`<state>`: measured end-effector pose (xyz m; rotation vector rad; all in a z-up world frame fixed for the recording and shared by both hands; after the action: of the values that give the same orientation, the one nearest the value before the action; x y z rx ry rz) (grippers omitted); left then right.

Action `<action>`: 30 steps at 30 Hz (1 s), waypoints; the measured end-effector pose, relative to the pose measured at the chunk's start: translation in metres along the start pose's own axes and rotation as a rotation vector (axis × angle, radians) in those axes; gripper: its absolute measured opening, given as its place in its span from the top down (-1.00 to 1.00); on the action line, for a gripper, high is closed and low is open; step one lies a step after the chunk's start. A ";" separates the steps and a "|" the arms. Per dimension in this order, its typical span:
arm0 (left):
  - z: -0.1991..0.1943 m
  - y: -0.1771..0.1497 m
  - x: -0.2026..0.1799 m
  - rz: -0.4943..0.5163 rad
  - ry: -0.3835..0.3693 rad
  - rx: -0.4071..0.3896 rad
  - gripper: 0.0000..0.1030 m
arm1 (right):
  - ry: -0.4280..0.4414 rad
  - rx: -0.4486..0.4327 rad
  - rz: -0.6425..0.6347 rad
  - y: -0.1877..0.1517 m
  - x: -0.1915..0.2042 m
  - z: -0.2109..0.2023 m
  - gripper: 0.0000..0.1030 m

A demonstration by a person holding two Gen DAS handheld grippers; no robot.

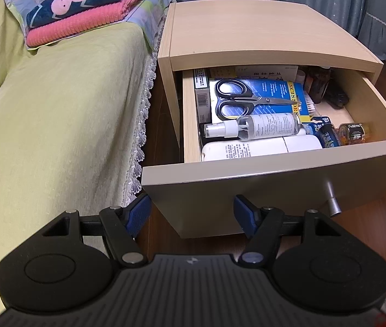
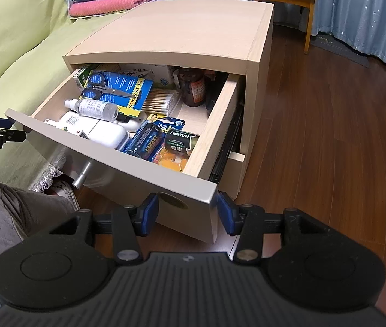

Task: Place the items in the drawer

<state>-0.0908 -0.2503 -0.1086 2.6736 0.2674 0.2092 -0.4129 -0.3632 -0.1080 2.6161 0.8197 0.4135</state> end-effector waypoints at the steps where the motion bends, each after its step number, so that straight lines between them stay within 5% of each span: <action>1: 0.000 0.000 0.000 0.001 0.001 0.001 -0.32 | 0.000 -0.002 0.001 0.000 0.000 0.000 0.16; 30: 0.002 -0.002 -0.002 0.017 0.023 -0.003 -0.32 | 0.001 -0.020 -0.003 -0.002 -0.002 -0.001 0.16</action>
<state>-0.0925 -0.2503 -0.1114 2.6732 0.2513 0.2453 -0.4159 -0.3625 -0.1082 2.5963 0.8161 0.4201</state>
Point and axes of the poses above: each gripper's, at about its wrist camera, not at the fingertips, and z roughly the way its jaws point, x to its left, y to its top, the point moved 3 cm from there along z, roughly the way its jaws point, and after that the axes turned 8 degrees about x, right-handed, at the moved point
